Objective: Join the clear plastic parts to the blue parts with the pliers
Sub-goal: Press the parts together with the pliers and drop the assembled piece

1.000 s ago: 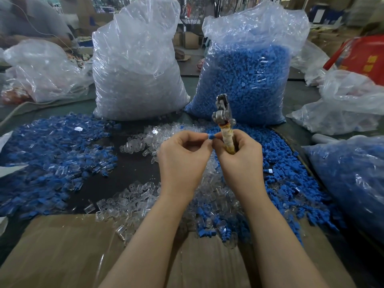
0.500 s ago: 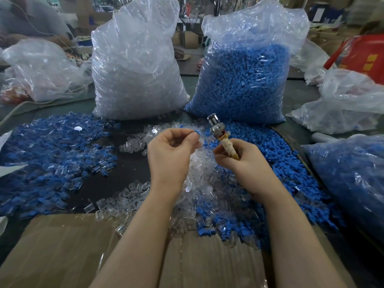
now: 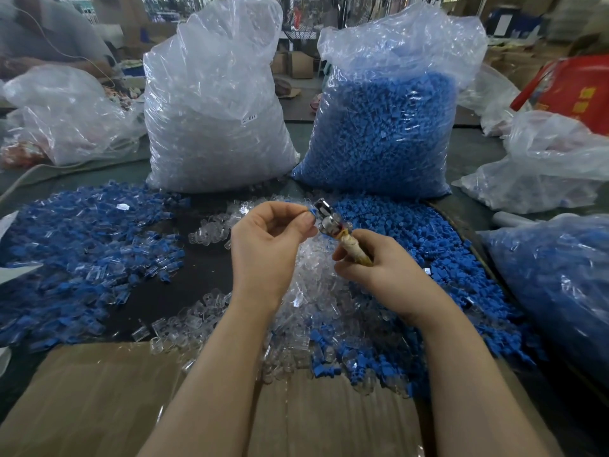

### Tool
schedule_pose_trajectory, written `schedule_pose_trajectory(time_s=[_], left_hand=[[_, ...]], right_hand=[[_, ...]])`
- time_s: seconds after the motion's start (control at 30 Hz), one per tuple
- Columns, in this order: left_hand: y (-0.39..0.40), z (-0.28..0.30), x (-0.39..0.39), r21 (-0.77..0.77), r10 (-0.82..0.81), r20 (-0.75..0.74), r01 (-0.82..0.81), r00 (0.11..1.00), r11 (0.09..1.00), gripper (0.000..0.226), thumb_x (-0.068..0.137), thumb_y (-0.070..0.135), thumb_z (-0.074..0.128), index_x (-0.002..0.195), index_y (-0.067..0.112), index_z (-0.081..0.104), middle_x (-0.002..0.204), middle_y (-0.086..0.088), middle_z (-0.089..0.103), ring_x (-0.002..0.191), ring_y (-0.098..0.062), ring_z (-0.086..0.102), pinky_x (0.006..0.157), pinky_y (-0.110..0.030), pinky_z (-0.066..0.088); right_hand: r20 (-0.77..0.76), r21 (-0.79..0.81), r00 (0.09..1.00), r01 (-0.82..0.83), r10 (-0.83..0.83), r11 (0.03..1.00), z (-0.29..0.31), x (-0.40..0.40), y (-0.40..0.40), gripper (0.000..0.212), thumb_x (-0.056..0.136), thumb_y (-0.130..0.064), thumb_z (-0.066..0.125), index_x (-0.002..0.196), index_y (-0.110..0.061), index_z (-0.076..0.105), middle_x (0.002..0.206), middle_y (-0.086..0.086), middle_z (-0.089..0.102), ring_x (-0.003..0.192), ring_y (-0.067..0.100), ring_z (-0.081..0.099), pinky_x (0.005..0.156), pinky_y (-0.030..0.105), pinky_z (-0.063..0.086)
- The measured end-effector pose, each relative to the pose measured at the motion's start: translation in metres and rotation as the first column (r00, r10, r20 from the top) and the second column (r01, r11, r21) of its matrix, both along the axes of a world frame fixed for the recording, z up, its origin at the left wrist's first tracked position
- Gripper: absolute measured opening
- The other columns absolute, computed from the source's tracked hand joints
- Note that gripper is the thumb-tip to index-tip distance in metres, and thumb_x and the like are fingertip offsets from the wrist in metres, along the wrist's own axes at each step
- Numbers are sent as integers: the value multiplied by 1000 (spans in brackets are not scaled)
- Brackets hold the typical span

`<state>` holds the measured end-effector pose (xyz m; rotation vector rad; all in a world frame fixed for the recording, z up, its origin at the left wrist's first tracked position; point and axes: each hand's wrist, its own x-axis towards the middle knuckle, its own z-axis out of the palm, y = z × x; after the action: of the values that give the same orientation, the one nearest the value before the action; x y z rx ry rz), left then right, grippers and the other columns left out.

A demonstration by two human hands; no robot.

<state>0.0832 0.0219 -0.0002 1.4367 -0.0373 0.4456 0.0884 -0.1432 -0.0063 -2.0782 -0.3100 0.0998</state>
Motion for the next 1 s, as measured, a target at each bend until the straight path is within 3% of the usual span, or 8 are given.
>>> schedule_pose_trajectory(time_s=[0.17,0.33,0.6,0.73,0.87,1.0], left_hand=[[1,0,0,12,-39,12,38,999,999,16,84,-3,71,83,13,70,77,2,75,73,-11,73,69,-17,55],[1,0,-1,1,-43,18,43,999,999,18,84,-5,70,82,12,70,75,3,75,72,-10,72,68,-17,55],[1,-1,-1,-11,-25,-5,25,1000,1000,16,84,-4,70,82,12,70,74,3,74,70,-11,72,67,-17,55],[3,-1,1,-44,-54,-105,49,993,998,11,86,1,70,85,11,71,75,-1,75,73,-14,73,67,-20,56],[16,-2,4,-271,-75,-260,1,963,963,7,90,5,65,96,6,68,83,-7,77,76,-15,74,64,-20,58],[51,-4,12,-563,33,-403,-277,914,778,7,93,6,61,99,4,66,86,-9,76,74,-13,75,62,-19,57]], right_hand=[[3,-43,1000,-18,18,999,4,-3,3,8,87,-12,65,90,-19,61,75,-4,61,68,18,57,67,36,48],[12,-79,1000,-10,11,997,2,-2,3,20,86,-3,56,80,-23,57,53,-16,51,46,3,39,51,26,34],[76,-140,997,24,-13,990,-1,-2,6,18,83,-4,53,78,-21,56,53,-16,53,45,4,41,50,27,31],[76,-186,997,35,-21,982,-3,0,6,16,83,-9,55,80,-25,56,57,-17,56,48,3,44,52,28,32],[119,-209,987,128,-104,970,-7,4,5,4,84,-17,58,86,-20,56,70,-5,59,61,15,51,57,33,39],[147,-259,958,279,-248,925,-8,8,-3,12,84,-25,63,85,-25,51,76,-6,61,68,17,58,58,33,42]])
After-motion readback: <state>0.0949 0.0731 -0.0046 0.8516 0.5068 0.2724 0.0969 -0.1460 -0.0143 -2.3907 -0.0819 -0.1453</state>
